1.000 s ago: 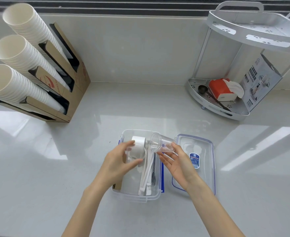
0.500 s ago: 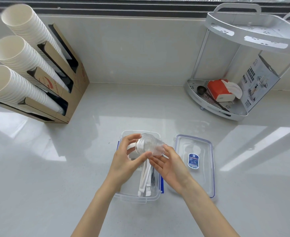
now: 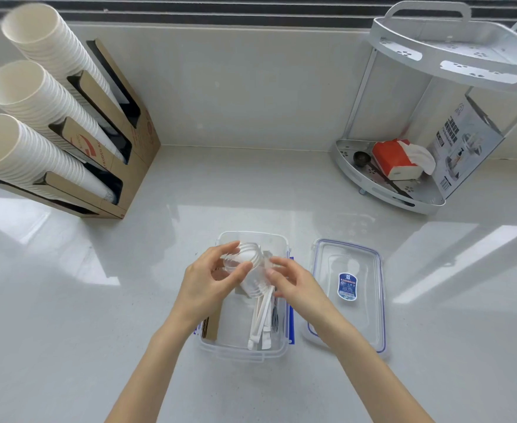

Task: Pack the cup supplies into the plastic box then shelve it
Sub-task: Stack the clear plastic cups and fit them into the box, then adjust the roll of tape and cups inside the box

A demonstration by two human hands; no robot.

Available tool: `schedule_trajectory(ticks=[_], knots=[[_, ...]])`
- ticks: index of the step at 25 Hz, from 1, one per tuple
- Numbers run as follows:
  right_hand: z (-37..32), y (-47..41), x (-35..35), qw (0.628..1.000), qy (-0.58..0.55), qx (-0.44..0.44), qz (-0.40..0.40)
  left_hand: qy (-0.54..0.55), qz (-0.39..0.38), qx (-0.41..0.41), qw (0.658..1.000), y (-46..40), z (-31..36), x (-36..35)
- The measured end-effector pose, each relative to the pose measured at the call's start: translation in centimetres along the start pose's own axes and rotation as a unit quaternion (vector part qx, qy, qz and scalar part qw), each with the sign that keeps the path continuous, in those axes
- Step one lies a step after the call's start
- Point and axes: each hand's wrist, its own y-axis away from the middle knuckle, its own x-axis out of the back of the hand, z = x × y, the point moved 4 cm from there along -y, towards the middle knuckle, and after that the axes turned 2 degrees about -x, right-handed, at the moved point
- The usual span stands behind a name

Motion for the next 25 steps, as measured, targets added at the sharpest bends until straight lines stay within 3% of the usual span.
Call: schedule_trajectory(ticks=[5,15,25], knots=[[-1.5,0.0,-0.7,0.986,0.099,0.135,0.01,-0.113,-0.036,0.015,0.993,0.1,-1.0,0.3],[0.7,-0.8,-2.7,0.977,0.188,0.09,0.05,-0.238,-0.09,-0.053,0.966,0.8,-3.1,-1.3],[0.5,-1.5,-3.5,0.932,0.354,0.08,0.015,-0.347,-0.087,-0.102,0.928,1.3,-3.3,-1.6]])
